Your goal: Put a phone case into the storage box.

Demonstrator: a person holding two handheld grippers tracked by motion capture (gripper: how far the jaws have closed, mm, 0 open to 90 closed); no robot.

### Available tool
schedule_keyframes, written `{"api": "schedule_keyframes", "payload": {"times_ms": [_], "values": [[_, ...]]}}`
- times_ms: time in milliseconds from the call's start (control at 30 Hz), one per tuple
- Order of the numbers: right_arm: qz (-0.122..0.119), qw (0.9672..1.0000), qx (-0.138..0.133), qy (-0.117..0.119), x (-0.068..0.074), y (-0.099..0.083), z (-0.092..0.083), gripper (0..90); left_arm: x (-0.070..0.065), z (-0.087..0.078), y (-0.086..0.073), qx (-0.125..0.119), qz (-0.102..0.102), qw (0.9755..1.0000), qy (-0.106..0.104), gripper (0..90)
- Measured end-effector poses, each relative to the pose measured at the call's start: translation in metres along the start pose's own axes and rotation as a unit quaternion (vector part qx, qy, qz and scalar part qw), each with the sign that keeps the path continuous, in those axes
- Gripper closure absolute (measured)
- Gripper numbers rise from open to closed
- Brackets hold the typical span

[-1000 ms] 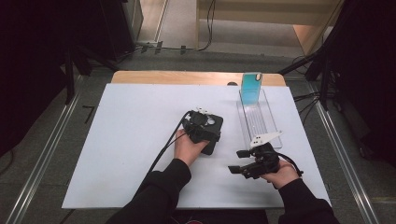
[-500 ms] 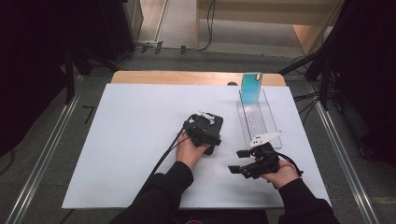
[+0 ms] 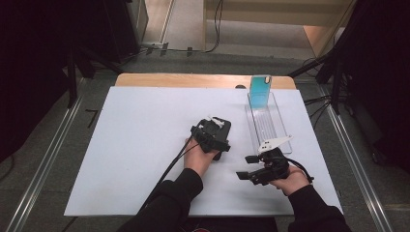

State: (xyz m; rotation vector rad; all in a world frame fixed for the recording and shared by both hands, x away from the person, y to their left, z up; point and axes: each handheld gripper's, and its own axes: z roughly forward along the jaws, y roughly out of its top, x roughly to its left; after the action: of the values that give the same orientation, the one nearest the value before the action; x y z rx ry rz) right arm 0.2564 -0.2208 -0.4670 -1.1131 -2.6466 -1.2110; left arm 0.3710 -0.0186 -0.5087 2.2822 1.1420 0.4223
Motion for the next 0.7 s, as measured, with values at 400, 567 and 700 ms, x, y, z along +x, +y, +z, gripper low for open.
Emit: {"api": "schedule_keyframes", "payload": {"times_ms": [400, 567, 700], "values": [[-0.001, 1.0, 0.001, 0.0, 0.0005, 0.0002, 0.0, 23.5, -0.003, -0.0023, -0.0013, -0.007, -0.017, 0.9998, 0.008, 10.9], [-0.002, 1.0, 0.0, -0.001, 0.0001, -0.0001, -0.0002, 23.5, -0.0016, -0.0034, -0.0018, -0.01, -0.019, 0.9997, 0.008, 12.9], [-0.002, 1.0, -0.001, -0.002, -0.0002, -0.0003, -0.0004, 23.5, -0.0006, -0.0039, -0.0016, -0.009, -0.021, 0.9997, 0.007, 14.2]]}}
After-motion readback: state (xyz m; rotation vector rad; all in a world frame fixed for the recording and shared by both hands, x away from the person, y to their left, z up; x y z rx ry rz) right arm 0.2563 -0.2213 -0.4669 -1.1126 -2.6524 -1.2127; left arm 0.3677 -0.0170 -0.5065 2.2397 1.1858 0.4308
